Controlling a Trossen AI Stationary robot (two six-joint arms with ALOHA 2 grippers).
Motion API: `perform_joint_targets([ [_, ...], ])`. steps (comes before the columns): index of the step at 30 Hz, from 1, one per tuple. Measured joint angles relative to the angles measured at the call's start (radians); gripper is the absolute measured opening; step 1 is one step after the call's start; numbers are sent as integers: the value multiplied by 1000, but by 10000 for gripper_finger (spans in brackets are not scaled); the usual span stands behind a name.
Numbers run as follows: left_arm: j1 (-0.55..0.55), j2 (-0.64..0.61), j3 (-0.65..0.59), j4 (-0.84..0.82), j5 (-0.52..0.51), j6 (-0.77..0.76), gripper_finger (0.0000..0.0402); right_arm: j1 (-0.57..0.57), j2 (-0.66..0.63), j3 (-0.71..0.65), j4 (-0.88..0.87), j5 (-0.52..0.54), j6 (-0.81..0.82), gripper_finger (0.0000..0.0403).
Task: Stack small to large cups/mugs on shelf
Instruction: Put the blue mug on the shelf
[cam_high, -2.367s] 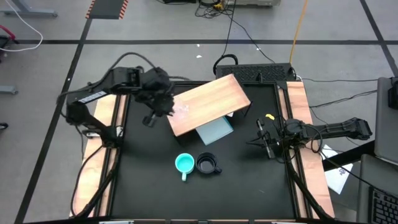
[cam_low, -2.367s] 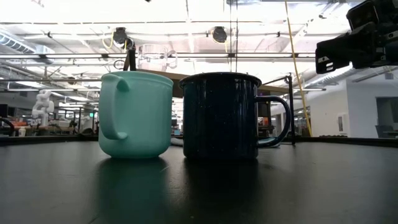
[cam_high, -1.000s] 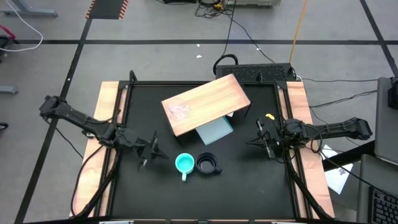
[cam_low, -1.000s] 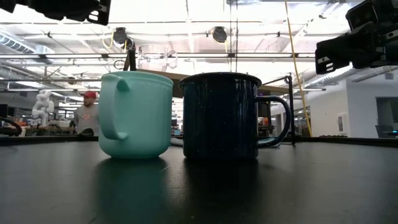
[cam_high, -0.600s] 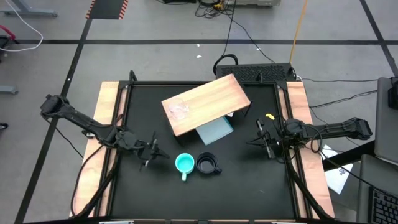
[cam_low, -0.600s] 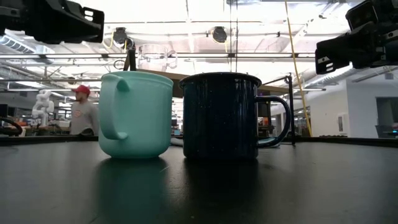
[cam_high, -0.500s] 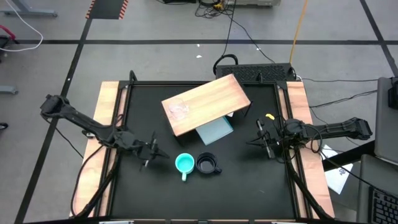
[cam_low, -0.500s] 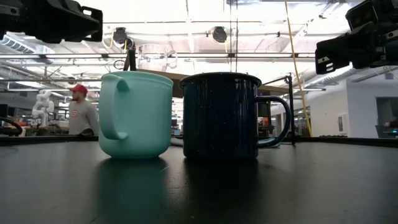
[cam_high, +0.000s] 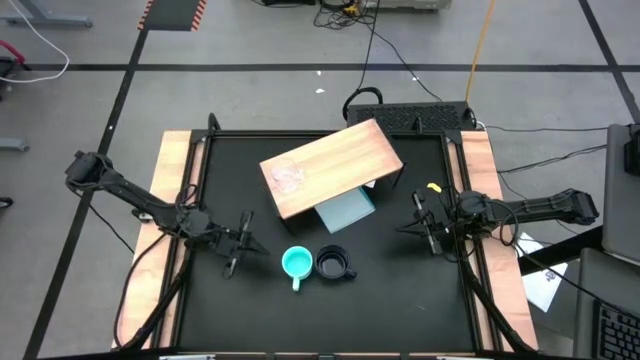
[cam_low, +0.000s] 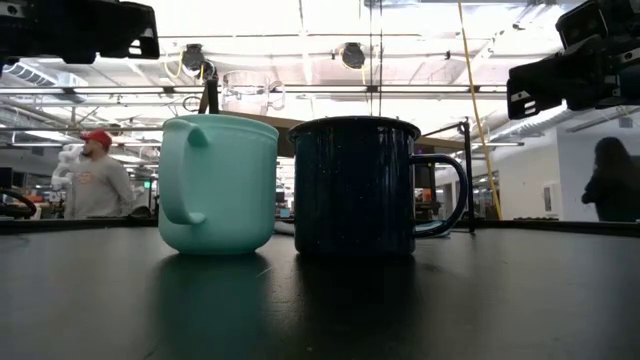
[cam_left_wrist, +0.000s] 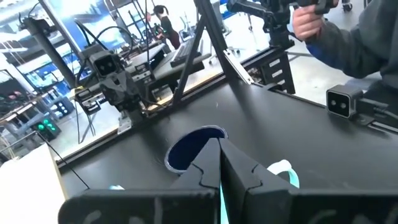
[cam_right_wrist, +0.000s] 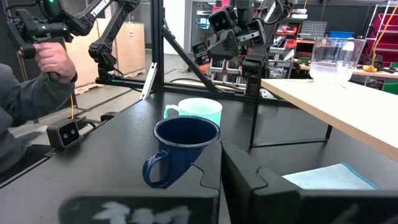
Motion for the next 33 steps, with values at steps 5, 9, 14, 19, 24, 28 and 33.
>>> perform_joint_targets([
  [5,0,0,0,-4,-2,-3,0,0,0,0,0,0,-12,0],
  [9,0,0,0,-10,-3,-9,0,0,0,0,0,0,-15,0],
  [14,0,0,0,-10,-3,-24,0,0,0,0,0,0,-15,0],
  [19,0,0,0,-11,-32,-78,0,0,0,0,0,0,-15,0],
  [24,2,1,13,-74,-69,-157,0,0,0,0,0,0,-15,0],
  [28,2,18,78,-170,-73,-219,0,0,0,0,0,0,-15,0],
  [33,2,107,216,-374,-74,-251,0,0,0,0,9,0,-19,0],
])
